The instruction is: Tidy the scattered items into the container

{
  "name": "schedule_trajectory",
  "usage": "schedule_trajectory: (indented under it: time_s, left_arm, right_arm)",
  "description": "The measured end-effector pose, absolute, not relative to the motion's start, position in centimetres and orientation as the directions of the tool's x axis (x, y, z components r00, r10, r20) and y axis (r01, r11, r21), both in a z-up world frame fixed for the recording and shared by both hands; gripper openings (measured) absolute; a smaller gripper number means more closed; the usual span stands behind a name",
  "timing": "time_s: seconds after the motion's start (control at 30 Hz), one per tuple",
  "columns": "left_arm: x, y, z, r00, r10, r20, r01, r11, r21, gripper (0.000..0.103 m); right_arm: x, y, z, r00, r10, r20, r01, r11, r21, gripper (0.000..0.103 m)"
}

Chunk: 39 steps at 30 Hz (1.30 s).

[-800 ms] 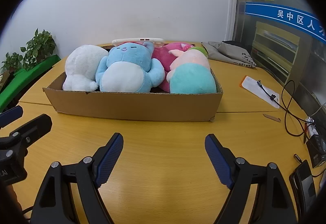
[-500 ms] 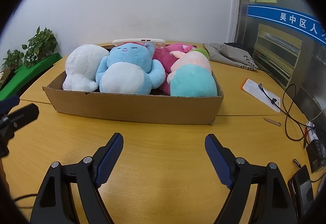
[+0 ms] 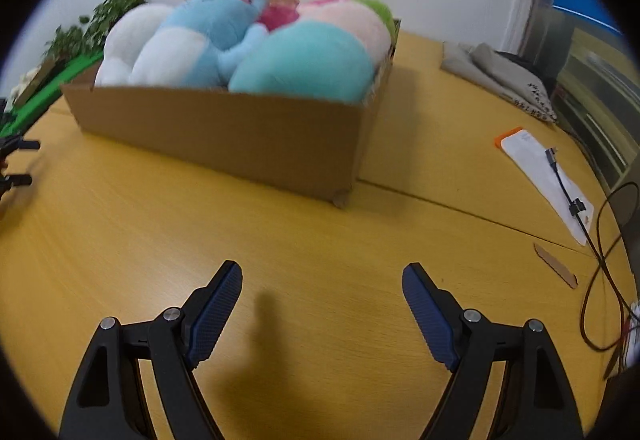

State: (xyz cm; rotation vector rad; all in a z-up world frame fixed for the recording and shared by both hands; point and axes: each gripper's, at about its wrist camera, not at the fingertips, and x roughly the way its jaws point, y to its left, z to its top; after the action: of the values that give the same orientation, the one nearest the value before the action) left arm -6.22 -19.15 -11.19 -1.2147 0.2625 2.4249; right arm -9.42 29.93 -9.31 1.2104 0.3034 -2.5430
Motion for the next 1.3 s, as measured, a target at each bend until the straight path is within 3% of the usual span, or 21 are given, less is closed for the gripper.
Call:
schedule_trajectory:
  time_s: [0.13, 0.2, 0.43, 0.63, 0.83, 1.3]
  left_arm:
    - [-7.4, -20.2, -11.4, -0.516, 0.303, -0.801, -0.494, -0.870, -0.011, 0.103]
    - [-8.2, -20.7, -11.5, -0.497, 0.329, -0.803, -0.538, -0.843, -0.012, 0.103]
    - [-9.5, -22.9, -11.3, -0.438, 0.397, -0.807, -0.655, -0.755, -0.016, 0.103]
    - [-8.6, -24.3, -11.3, -0.455, 0.378, -0.806, -0.619, -0.785, -0.018, 0.103]
    - [-9.0, -23.3, -11.3, -0.515, 0.293, -0.806, -0.477, -0.879, -0.015, 0.103]
    - [-9.0, -23.8, -11.2, -0.515, 0.292, -0.806, -0.473, -0.881, -0.018, 0.103]
  right_arm:
    - [-9.4, 30.7, -10.6, -0.524, -0.264, -0.810, 0.472, -0.881, -0.019, 0.088]
    - [-9.2, 31.1, -10.9, -0.510, -0.297, -0.807, 0.512, -0.859, -0.008, 0.103]
    - [-8.3, 32.2, -11.5, -0.463, -0.363, -0.809, 0.618, -0.786, -0.002, 0.103]
    - [-9.7, 33.9, -11.5, -0.437, -0.386, -0.812, 0.662, -0.749, 0.000, 0.103]
    - [-10.1, 34.2, -11.4, -0.445, -0.376, -0.813, 0.651, -0.759, -0.005, 0.103]
    - [-10.5, 33.5, -11.2, -0.463, -0.356, -0.812, 0.619, -0.786, -0.008, 0.103]
